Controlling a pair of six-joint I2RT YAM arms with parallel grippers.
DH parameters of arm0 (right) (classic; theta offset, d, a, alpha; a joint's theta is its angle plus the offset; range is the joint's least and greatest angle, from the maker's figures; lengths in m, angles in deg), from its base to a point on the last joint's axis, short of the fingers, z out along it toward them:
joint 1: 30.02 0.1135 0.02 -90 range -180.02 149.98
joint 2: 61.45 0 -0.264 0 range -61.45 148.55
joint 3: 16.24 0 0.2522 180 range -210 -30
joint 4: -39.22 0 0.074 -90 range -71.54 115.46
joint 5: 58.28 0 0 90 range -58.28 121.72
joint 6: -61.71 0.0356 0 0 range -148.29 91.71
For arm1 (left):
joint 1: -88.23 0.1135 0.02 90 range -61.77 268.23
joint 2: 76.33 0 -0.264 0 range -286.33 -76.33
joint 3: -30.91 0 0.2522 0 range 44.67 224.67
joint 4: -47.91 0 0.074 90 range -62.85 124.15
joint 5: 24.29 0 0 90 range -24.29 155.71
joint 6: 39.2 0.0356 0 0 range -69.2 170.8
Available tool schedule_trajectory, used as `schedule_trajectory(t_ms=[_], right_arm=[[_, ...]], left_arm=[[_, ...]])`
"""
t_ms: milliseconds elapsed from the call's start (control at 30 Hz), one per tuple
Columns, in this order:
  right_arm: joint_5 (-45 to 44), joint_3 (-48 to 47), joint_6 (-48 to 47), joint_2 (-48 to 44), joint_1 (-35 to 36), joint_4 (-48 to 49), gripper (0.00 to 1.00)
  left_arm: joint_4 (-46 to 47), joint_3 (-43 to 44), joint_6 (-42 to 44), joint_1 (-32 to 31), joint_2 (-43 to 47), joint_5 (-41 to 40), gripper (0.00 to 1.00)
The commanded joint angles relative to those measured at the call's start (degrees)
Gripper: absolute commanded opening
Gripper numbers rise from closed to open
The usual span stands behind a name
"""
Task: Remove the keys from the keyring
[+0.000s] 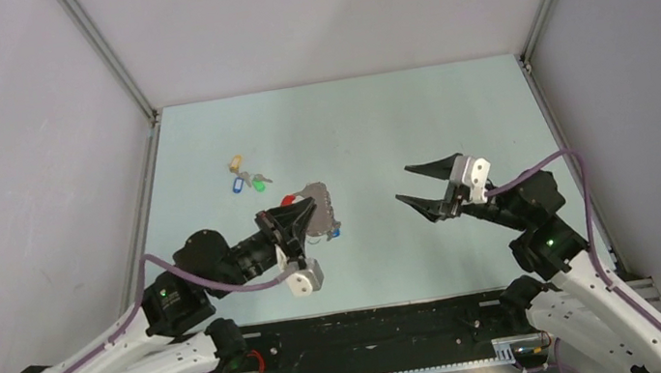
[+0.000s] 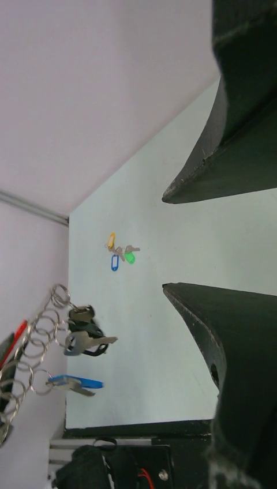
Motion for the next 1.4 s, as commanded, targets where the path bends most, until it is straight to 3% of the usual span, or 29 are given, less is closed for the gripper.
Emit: schedule_trajectory(t_ms=[0, 200, 367, 833, 900, 1100, 1233, 1367], right_arm=[[6.9, 2.6, -4.1, 1.3, 0.8, 10.2, 0.56], [-0.2, 3.4, -18.7, 2.9, 12.4, 11.0, 0.54], [-3.4, 3.4, -28.9, 6.3, 17.8, 10.4, 0.46], [-1.8, 3.3, -32.4, 10.7, 23.1, 15.0, 0.44], [-2.3, 3.3, -32.6, 11.8, 23.8, 16.2, 0.41], [-4.0, 3.2, -32.8, 11.3, 24.8, 16.1, 0.0], [-7.5, 3.1, -32.8, 8.7, 25.0, 14.4, 0.0], [-14.5, 3.2, -33.1, 6.1, 25.2, 13.5, 0.0]], left_arm=[[-3.0, 1.4, 14.3, -0.2, -0.7, -1.7, 0.0], [-2.4, 0.6, 14.1, -0.2, -2.6, 6.1, 0.0], [1.4, 0.4, 11.1, 0.6, -5.1, 15.5, 0.0], [9.9, -3.0, 6.2, 2.7, -4.7, 23.2, 0.0], [10.4, -3.0, 5.4, 2.9, -4.8, 24.0, 0.0], [12.9, -4.1, 0.2, 3.2, -4.0, 23.6, 0.01], [15.1, -5.1, -2.5, 3.3, -3.3, 22.4, 0.01], [15.9, -6.0, -4.9, 3.3, -2.3, 20.7, 0.24]])
